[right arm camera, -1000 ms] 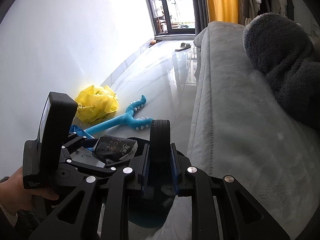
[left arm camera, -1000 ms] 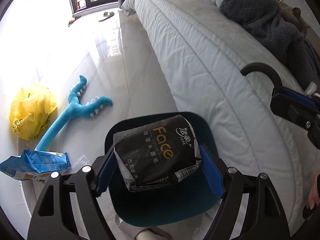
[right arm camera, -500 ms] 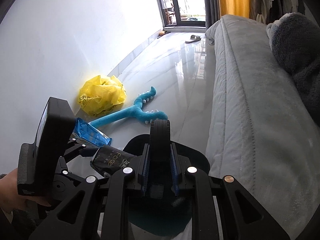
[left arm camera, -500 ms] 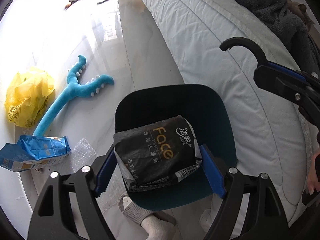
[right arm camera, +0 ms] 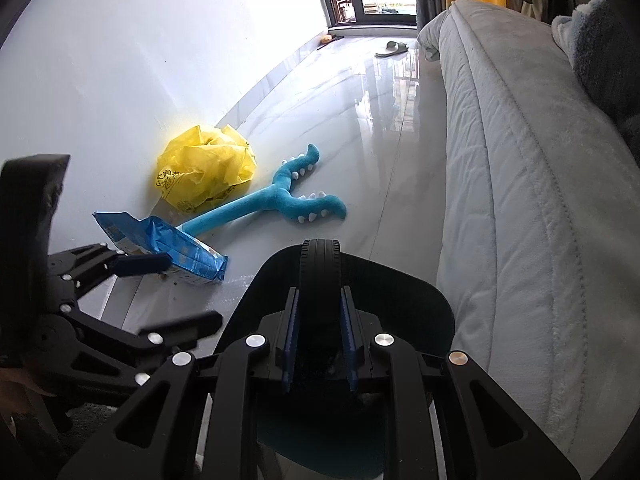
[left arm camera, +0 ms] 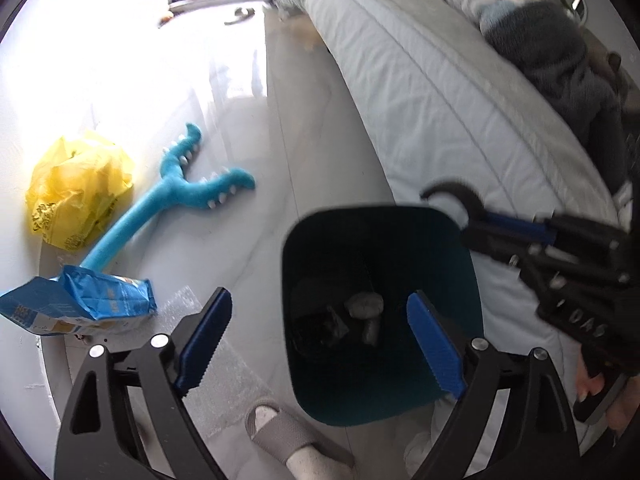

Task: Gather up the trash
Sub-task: 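Open the left tool to drop the Face pack into the bin, then open the right tool to drop the black piece into the bin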

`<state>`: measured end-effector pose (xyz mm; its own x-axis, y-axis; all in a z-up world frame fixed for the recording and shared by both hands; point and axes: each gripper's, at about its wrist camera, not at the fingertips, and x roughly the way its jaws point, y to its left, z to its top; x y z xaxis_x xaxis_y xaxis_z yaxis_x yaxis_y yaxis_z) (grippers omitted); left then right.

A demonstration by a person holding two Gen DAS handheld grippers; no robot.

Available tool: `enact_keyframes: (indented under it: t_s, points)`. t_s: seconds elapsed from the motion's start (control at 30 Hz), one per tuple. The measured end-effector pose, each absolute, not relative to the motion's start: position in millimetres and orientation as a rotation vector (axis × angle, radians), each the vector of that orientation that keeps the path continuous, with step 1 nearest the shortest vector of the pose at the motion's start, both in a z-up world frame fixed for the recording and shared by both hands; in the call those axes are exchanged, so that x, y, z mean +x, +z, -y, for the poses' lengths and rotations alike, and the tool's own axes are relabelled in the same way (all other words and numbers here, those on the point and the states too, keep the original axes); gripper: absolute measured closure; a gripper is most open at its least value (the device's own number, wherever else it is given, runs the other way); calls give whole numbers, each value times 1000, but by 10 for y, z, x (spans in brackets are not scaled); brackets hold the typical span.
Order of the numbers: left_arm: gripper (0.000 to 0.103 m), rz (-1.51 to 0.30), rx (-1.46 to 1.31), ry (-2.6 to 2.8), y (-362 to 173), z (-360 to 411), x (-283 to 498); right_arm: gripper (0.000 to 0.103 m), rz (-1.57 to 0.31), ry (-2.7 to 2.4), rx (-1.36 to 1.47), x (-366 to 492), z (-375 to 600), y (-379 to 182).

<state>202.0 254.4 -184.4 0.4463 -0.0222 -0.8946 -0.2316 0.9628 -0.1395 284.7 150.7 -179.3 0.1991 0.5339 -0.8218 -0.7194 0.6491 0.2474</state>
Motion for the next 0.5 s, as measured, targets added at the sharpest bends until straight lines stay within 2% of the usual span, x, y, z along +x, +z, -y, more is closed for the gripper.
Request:
enact_keyframes:
  t_s: [0.5]
  points:
    - [24, -768, -260, 165, -967, -2653, 1829, 83, -1168, 852, -272, 2628, -1655, -2209]
